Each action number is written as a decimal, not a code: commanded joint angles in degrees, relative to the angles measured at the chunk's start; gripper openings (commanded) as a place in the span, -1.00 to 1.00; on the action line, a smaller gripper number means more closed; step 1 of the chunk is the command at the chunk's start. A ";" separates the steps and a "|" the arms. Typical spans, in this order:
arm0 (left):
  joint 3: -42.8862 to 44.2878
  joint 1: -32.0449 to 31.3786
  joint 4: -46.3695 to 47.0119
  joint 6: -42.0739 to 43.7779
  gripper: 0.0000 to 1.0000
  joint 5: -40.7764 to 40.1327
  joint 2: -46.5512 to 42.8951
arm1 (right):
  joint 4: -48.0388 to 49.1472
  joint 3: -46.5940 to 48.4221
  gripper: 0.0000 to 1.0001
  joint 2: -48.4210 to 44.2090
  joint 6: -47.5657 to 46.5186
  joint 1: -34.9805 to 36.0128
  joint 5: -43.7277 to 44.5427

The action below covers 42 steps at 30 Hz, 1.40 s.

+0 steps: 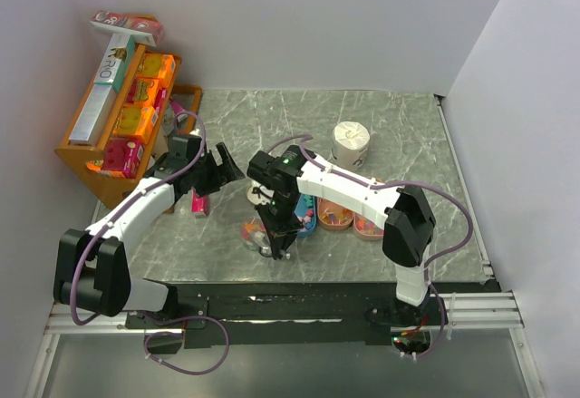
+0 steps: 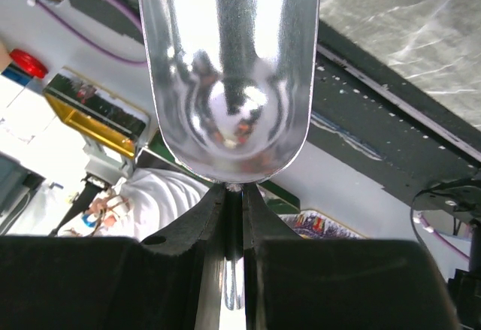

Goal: Pack the candies
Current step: Place the fake candies in the packing bottle.

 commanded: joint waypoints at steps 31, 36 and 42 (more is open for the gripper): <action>-0.31 0.22 1.53 -0.84 0.93 0.60 -1.84 | 14.36 -10.91 -1.00 -8.31 8.03 -2.44 -12.26; -0.39 0.22 1.36 -0.75 0.93 0.42 -2.02 | 21.56 -15.21 -1.00 -9.80 11.99 -3.40 -15.16; -0.39 0.22 1.44 -0.75 0.93 0.51 -1.93 | 23.43 -16.36 -1.00 -12.35 13.14 -3.41 -14.20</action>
